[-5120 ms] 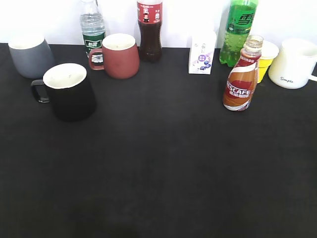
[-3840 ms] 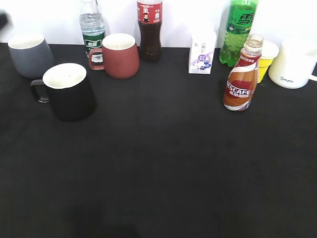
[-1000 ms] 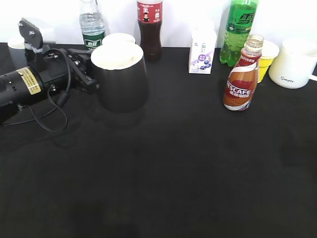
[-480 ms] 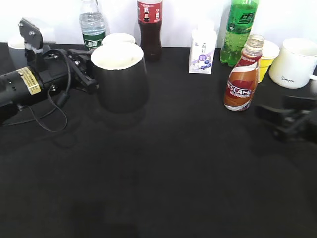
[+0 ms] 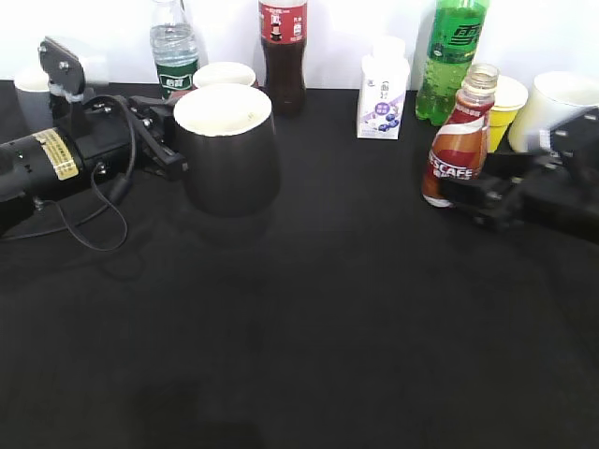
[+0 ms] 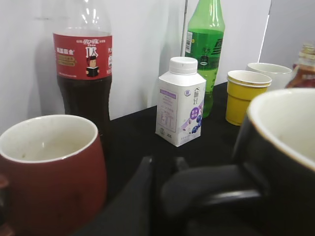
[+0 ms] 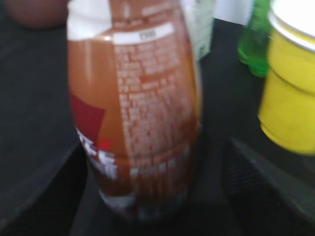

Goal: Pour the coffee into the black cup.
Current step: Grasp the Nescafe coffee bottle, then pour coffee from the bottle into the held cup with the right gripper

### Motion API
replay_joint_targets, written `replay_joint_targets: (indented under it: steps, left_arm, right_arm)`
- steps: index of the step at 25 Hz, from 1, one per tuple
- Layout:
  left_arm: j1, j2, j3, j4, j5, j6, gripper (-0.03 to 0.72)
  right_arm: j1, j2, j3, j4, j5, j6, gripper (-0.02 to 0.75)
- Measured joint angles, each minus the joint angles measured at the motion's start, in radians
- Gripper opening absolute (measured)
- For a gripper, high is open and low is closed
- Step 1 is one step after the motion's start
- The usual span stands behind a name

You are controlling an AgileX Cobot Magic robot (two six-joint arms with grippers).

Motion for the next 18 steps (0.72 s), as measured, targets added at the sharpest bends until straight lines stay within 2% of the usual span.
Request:
replay_joint_targets:
  steps: [5, 6, 8, 12, 14, 16, 18]
  left_arm:
    - [0.0, 0.0, 0.0, 0.001, 0.003, 0.0, 0.063]
    - [0.0, 0.0, 0.0, 0.002, 0.003, 0.0, 0.063]
    - [0.0, 0.0, 0.0, 0.006, 0.004, 0.0, 0.063]
    - [0.0, 0.0, 0.0, 0.016, 0.011, 0.0, 0.063]
    - [-0.003, 0.0, 0.0, 0.058, 0.015, 0.0, 0.063]
    - [-0.045, 0.0, -0.001, 0.07, 0.027, -0.005, 0.063]
    - [-0.122, 0.001, -0.039, 0.075, 0.057, -0.035, 0.063]
  right_arm:
    - [0.097, 0.103, -0.135, 0.032, 0.017, 0.0, 0.662]
    - [0.1, 0.105, -0.136, 0.047, 0.018, 0.0, 0.641]
    - [0.1, 0.105, -0.137, 0.061, 0.018, 0.0, 0.528]
    - [0.1, 0.106, -0.137, 0.066, 0.013, 0.0, 0.528]
    - [0.1, 0.105, -0.137, 0.059, 0.013, 0.002, 0.528]
    - [0.1, 0.031, -0.135, -0.048, 0.034, 0.004, 0.528]
    - [0.102, -0.119, -0.135, -0.111, 0.054, 0.006, 0.528]
